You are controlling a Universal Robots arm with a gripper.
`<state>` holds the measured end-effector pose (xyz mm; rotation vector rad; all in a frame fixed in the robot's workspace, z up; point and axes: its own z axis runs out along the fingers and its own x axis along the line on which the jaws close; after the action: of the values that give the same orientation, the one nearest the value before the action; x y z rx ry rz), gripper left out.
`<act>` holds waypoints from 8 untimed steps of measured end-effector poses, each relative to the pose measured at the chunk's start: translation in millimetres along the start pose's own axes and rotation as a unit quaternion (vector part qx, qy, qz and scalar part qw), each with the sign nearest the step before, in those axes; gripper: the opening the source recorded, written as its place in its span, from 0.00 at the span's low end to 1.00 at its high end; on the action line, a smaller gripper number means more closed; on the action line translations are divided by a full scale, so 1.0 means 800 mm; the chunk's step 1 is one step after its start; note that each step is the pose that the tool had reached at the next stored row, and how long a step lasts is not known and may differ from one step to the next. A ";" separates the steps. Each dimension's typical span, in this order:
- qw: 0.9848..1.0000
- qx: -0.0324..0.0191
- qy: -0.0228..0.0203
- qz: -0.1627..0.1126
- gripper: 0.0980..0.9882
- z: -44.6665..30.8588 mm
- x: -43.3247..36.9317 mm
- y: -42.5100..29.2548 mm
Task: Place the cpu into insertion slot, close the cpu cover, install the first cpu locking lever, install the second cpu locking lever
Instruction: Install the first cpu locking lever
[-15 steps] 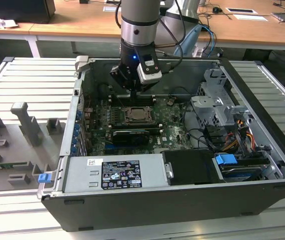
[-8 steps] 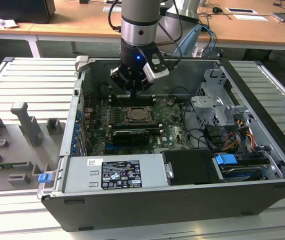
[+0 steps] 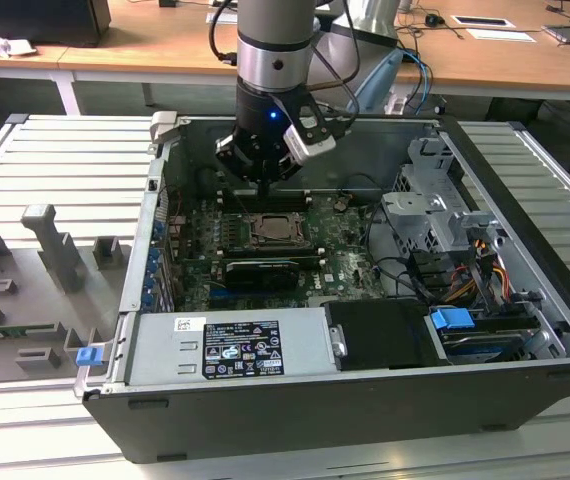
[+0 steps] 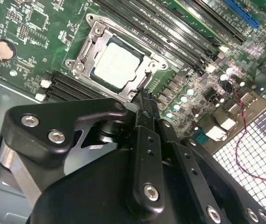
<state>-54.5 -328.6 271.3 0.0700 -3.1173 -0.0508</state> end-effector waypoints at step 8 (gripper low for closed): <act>1.000 0.000 0.000 -0.001 0.01 0.0006 0.021 0.0009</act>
<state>-71.5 -328.6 271.2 0.0739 -3.1174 -0.0506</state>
